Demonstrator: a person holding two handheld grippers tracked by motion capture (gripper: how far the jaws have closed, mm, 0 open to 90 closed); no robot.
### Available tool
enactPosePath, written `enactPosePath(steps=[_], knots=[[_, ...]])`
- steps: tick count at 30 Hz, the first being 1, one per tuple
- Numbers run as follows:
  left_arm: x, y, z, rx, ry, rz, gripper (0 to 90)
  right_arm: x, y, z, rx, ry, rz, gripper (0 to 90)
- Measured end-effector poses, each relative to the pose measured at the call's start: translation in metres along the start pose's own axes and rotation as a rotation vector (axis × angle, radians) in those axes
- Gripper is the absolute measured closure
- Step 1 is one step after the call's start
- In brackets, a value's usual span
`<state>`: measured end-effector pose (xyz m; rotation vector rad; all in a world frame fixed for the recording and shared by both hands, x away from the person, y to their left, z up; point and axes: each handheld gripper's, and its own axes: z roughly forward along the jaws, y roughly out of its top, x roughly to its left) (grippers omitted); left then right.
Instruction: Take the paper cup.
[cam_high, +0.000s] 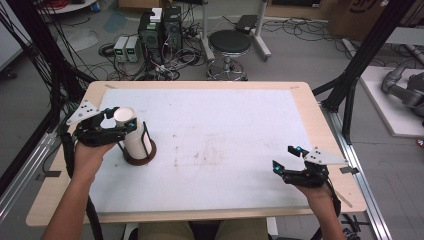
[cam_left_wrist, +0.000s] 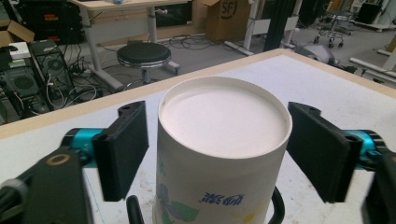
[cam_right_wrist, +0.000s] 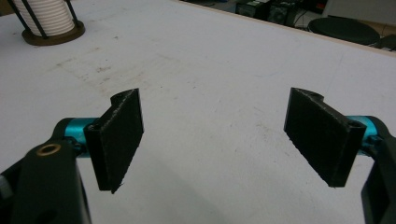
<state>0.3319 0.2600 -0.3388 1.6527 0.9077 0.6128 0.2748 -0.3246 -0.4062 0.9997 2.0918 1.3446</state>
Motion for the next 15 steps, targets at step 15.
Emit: enactPosePath(steps=[15], knots=[[0.0009, 0.0068, -0.0046, -0.048, -0.007, 0.001, 34.2, -0.0006, -0.0003, 0.0001, 0.003, -0.001, 0.001, 20.2]])
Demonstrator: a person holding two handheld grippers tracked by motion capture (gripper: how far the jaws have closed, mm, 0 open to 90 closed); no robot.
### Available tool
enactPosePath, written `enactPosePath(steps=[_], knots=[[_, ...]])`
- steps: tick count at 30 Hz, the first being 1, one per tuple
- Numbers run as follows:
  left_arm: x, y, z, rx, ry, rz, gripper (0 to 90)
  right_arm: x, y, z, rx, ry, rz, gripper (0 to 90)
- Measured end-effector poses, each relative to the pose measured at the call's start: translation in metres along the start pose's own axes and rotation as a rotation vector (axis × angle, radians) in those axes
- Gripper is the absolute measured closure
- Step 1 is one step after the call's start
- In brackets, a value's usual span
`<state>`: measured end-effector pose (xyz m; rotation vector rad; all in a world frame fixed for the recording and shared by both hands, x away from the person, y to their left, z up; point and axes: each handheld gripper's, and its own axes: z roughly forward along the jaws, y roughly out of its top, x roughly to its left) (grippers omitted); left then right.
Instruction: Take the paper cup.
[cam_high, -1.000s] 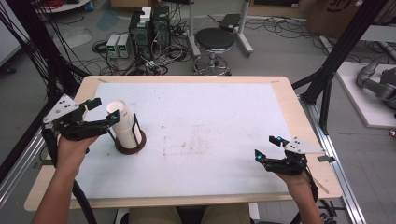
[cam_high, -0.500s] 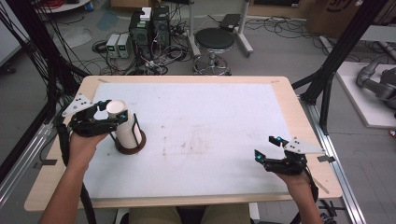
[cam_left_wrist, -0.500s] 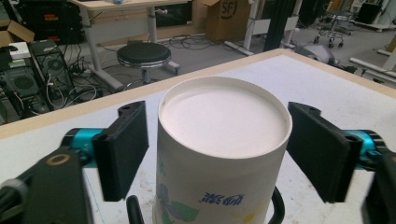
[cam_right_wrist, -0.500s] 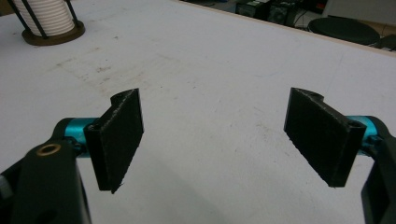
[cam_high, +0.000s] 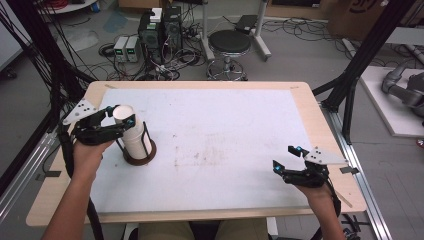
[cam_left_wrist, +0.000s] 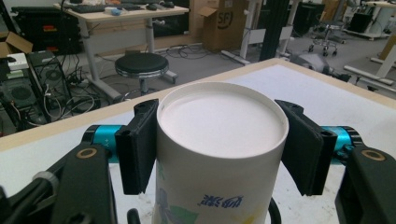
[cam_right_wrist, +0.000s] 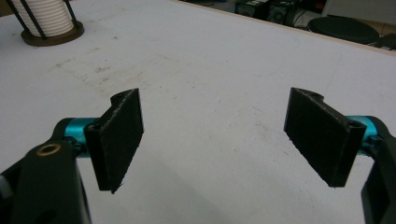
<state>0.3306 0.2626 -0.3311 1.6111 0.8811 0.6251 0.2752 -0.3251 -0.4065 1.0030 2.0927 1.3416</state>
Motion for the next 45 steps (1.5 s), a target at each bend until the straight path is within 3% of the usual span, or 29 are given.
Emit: enactPosePath(steps=[16, 20, 24, 28, 36, 45], knots=[[0.004, 0.047, -0.025, -0.118, -0.011, 0.004, 35.9, 0.0, 0.001, -0.001, -0.006, 0.002, -0.003, 20.2], [0.001, 0.062, -0.032, -0.157, -0.019, 0.009, 36.2, 0.0, 0.001, -0.002, -0.007, -0.001, 0.003, 20.2], [-0.005, 0.073, -0.034, -0.165, -0.043, 0.022, 36.3, 0.0, 0.001, -0.001, -0.008, 0.001, 0.002, 20.2], [-0.016, 0.08, -0.031, -0.172, -0.096, 0.022, 36.4, 0.0, 0.002, 0.0, -0.009, 0.008, -0.003, 20.2], [-0.044, 0.081, -0.013, -0.139, -0.197, 0.05, 36.4, 0.003, 0.007, 0.008, -0.012, 0.035, -0.011, 20.2], [-0.066, 0.068, 0.013, -0.09, -0.283, 0.061, 36.4, 0.005, 0.009, 0.014, -0.005, 0.051, -0.009, 20.2]])
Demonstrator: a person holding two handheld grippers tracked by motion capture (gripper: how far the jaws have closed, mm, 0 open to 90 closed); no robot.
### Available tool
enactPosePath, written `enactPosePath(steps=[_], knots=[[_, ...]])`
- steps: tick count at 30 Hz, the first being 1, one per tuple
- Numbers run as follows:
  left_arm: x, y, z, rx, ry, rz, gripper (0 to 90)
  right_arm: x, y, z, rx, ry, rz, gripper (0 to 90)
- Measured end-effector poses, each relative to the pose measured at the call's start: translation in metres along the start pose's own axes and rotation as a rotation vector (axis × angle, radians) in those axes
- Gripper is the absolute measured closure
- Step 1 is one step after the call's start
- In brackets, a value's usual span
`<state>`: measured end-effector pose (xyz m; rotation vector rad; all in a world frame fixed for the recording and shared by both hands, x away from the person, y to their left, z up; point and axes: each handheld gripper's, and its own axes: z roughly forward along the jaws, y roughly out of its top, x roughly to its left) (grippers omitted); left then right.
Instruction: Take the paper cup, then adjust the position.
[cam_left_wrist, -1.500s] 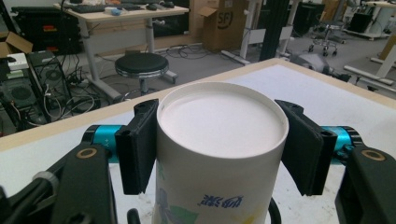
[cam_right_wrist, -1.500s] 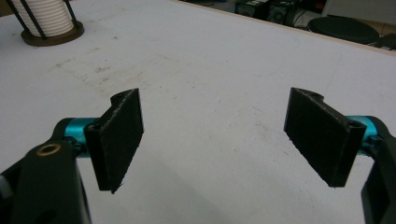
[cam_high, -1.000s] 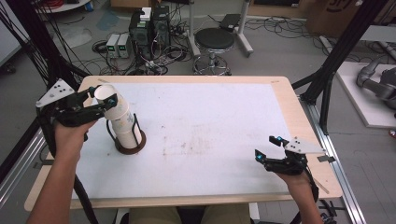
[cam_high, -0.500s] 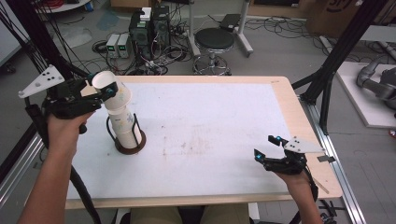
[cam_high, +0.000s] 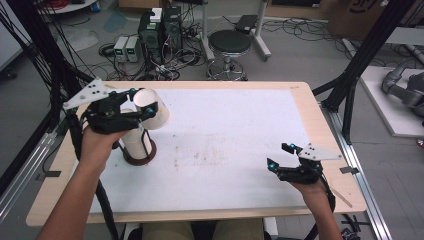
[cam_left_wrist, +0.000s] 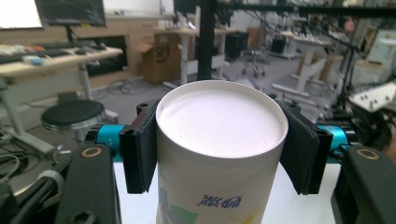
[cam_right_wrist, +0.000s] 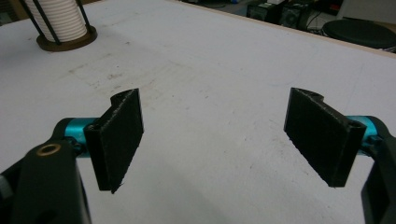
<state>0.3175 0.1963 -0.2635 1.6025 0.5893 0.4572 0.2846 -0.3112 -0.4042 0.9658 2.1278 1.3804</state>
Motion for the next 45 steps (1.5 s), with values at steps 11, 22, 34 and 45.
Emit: enactPosePath(steps=[11, 22, 34, 45], knots=[[-0.015, -0.016, 0.03, 0.043, -0.072, 0.016, 36.4, 0.005, 0.008, 0.003, -0.02, 0.065, 0.015, 20.1], [-0.027, -0.037, 0.057, 0.091, -0.158, 0.014, 36.4, 0.023, 0.023, 0.02, 0.0, 0.216, -0.024, 18.7], [-0.04, -0.062, 0.07, 0.123, -0.218, -0.005, 36.4, 0.042, 0.04, 0.043, 0.004, 0.329, -0.105, 18.8], [-0.049, -0.072, 0.084, 0.146, -0.297, 0.008, 36.4, 0.052, 0.047, 0.054, -0.007, 0.386, -0.145, 18.9]])
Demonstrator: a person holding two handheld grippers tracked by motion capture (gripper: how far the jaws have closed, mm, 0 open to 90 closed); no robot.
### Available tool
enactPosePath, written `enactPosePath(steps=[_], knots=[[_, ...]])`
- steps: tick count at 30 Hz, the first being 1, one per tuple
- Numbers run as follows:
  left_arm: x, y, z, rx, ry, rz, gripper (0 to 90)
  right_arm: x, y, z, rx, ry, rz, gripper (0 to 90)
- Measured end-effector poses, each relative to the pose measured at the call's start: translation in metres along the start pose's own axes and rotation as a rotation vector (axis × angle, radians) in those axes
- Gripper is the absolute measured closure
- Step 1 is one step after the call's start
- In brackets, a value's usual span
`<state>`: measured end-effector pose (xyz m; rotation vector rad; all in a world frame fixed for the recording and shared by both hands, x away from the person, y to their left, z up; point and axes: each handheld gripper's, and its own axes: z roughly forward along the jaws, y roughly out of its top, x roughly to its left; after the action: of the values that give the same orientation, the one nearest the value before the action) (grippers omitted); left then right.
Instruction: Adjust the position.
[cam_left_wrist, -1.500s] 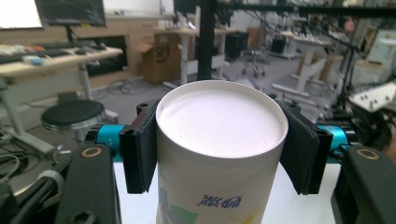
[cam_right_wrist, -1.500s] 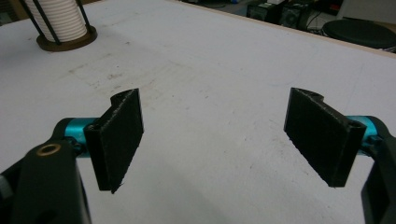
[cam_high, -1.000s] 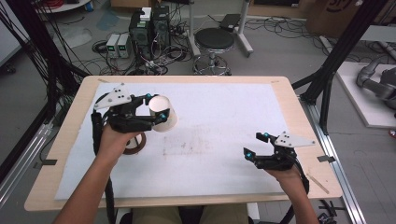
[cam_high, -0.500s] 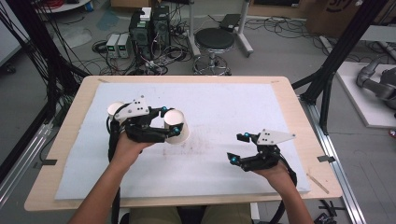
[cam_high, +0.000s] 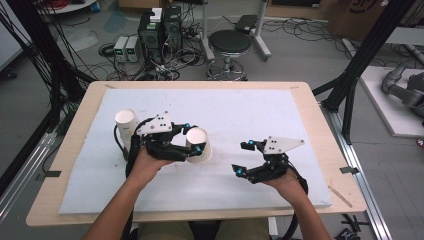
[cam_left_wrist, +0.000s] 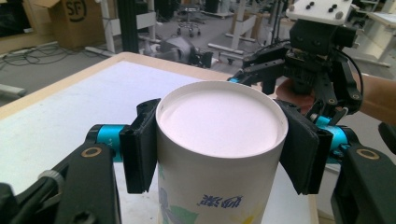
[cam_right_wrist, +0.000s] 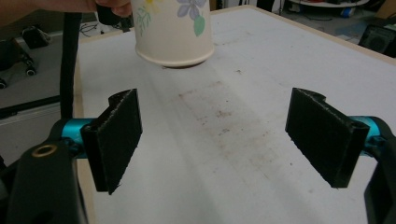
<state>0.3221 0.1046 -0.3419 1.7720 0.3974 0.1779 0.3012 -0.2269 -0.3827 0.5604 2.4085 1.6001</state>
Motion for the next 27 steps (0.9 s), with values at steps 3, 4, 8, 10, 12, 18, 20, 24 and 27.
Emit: enactPosePath(steps=[3, 4, 8, 10, 12, 18, 20, 24, 27], knots=[[-0.002, -0.001, 0.004, 0.002, -0.022, 0.007, 36.5, 0.001, 0.001, 0.002, -0.004, 0.012, -0.002, 18.9], [-0.003, -0.001, 0.005, -0.003, -0.029, 0.003, 36.5, 0.002, 0.001, 0.003, -0.004, 0.016, -0.003, 18.9], [-0.005, -0.002, 0.009, 0.0, -0.052, 0.008, 36.5, 0.004, 0.003, 0.006, -0.007, 0.037, -0.005, 18.9], [-0.005, -0.003, 0.011, 0.0, -0.066, 0.012, 36.5, 0.005, 0.004, 0.008, -0.009, 0.048, -0.011, 18.9], [-0.006, -0.003, 0.012, 0.001, -0.076, 0.015, 36.4, 0.006, 0.005, 0.009, -0.011, 0.06, -0.013, 19.1], [-0.008, -0.004, 0.015, -0.006, -0.113, 0.019, 36.5, 0.008, 0.008, 0.016, -0.007, 0.089, -0.023, 19.1], [-0.009, -0.005, 0.017, -0.006, -0.126, 0.019, 36.4, 0.009, 0.009, 0.02, -0.004, 0.104, -0.028, 19.1], [-0.011, -0.006, 0.02, -0.001, -0.144, 0.024, 36.4, 0.011, 0.011, 0.026, -0.004, 0.13, -0.026, 19.1], [-0.012, -0.006, 0.022, -0.012, -0.158, 0.02, 36.5, 0.012, 0.012, 0.03, -0.008, 0.144, -0.026, 19.3]])
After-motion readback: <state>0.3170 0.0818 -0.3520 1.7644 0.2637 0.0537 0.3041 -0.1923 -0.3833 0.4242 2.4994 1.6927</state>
